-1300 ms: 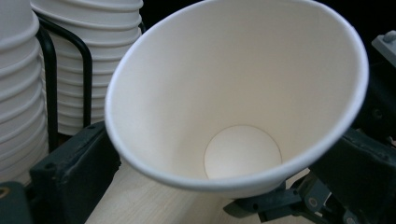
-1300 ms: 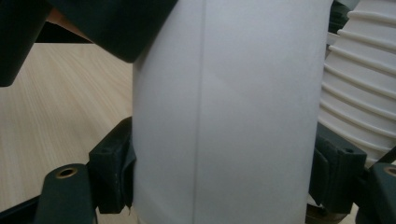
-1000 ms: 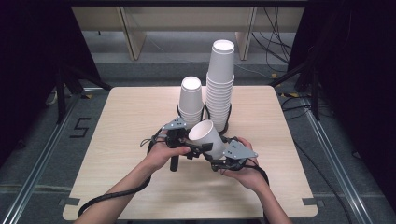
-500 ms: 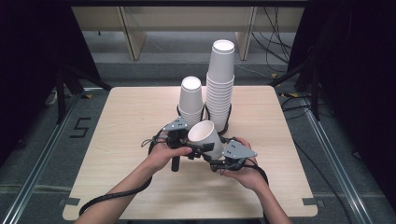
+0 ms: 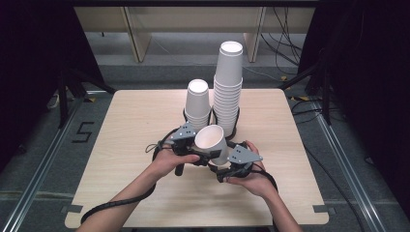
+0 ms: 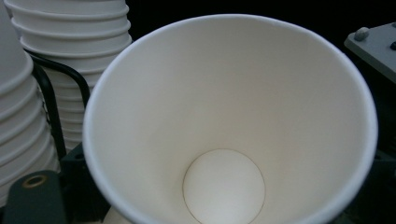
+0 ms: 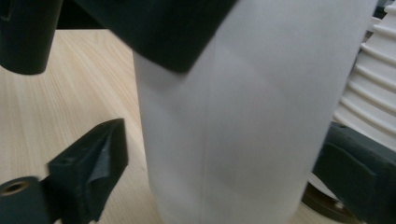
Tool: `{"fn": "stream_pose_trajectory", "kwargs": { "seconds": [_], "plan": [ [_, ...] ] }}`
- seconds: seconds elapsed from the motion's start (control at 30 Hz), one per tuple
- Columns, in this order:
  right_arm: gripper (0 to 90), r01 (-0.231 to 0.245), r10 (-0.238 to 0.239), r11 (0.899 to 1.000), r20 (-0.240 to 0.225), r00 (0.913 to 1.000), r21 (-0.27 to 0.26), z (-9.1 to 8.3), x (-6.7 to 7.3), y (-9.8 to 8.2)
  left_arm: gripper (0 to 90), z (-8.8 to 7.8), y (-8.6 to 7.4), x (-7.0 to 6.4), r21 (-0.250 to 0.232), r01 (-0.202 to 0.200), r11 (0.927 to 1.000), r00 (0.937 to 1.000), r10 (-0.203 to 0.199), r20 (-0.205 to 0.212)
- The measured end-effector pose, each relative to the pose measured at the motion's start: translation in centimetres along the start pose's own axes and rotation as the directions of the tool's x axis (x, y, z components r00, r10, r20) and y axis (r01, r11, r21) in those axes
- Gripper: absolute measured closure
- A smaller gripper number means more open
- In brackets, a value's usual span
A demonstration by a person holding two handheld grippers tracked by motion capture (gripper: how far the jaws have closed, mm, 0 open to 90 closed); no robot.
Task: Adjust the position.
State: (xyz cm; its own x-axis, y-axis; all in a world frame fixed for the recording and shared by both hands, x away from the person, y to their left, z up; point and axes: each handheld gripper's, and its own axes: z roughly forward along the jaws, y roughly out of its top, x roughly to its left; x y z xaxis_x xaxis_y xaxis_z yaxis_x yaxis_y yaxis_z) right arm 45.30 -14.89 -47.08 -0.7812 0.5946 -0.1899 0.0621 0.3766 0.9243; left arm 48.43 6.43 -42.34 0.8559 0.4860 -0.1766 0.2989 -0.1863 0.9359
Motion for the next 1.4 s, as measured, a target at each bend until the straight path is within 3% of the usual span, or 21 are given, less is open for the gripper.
{"fn": "stream_pose_trajectory", "kwargs": {
  "seconds": [0.2,0.37,0.5,0.7,0.73,0.77,0.83,0.93,0.97,1.0,1.07,1.1,1.23,1.4],
  "plan": [
    [3.1,0.001,-0.002,1.0,0.017,0.9999,0.02,-0.3,-0.1,-0.3,12.2,-0.2,0.3,-0.1,0.034,-0.077,0.9965,0.9954,0.078,-0.056],
    [3.5,0.015,-0.016,0.999,0.019,0.9997,0.029,-0.8,-0.1,-0.8,12.2,-0.3,0.4,-0.3,0.081,-0.168,0.9824,0.9806,0.175,-0.088],
    [4.3,0.015,-0.016,1.0,0.016,0.9997,0.027,-1.1,-0.1,-1.1,12.2,-0.2,0.3,-0.4,0.122,-0.228,0.9659,0.968,0.239,-0.078],
    [5.3,0.001,-0.001,1.0,-0.014,0.9999,0.03,-1.2,0.3,-1.2,12.2,0.0,-0.1,-0.6,0.152,-0.282,0.9473,0.9565,0.29,-0.033],
    [5.5,0.039,-0.038,0.999,-0.026,0.9989,0.022,-1.1,0.2,-1.1,12.2,0.0,-0.2,-0.6,0.155,-0.284,0.946,0.9561,0.292,-0.027],
    [5.7,0.019,-0.018,0.999,-0.032,0.9993,0.031,-1.1,0.3,-1.1,12.2,0.0,-0.3,-0.5,0.164,-0.288,0.9435,0.9556,0.294,-0.015],
    [6.5,0.046,-0.046,0.999,-0.035,0.9983,0.015,-0.9,0.2,-1.1,12.2,0.1,-0.3,-0.5,0.162,-0.288,0.9439,0.9565,0.292,-0.001],
    [11.4,0.024,-0.023,1.0,-0.059,0.998,0.016,-0.8,0.5,-1.1,12.1,0.1,-0.4,-0.5,0.161,-0.282,0.9459,0.959,0.283,0.016],
    [12.0,0.042,-0.041,0.999,-0.057,0.9976,0.012,-0.7,0.4,-1.0,12.1,0.1,-0.4,-0.5,0.16,-0.282,0.9459,0.959,0.283,0.021],
    [12.6,0.013,-0.012,1.0,-0.064,0.9979,0.022,-0.7,0.6,-1.0,12.1,0.1,-0.4,-0.5,0.163,-0.283,0.9452,0.9588,0.283,0.023],
    [13.2,0.036,-0.035,0.999,-0.066,0.9972,0.009,-0.6,0.5,-0.9,12.1,0.1,-0.4,-0.5,0.166,-0.284,0.9443,0.9586,0.283,0.028],
    [13.6,0.019,-0.018,1.0,-0.077,0.9968,0.015,-0.5,0.6,-0.8,12.1,0.1,-0.4,-0.5,0.167,-0.283,0.9445,0.9589,0.282,0.03],
    [14.9,0.021,-0.02,1.0,-0.082,0.9965,0.007,-0.3,0.5,-0.6,12.2,0.2,-0.4,-0.6,0.175,-0.294,0.9397,0.9559,0.29,0.046],
    [15.3,0.027,-0.026,1.0,-0.081,0.9964,0.004,-0.2,0.4,-0.5,12.1,0.3,-0.3,-0.8,0.166,-0.295,0.9408,0.9554,0.291,0.05]
  ]
}}
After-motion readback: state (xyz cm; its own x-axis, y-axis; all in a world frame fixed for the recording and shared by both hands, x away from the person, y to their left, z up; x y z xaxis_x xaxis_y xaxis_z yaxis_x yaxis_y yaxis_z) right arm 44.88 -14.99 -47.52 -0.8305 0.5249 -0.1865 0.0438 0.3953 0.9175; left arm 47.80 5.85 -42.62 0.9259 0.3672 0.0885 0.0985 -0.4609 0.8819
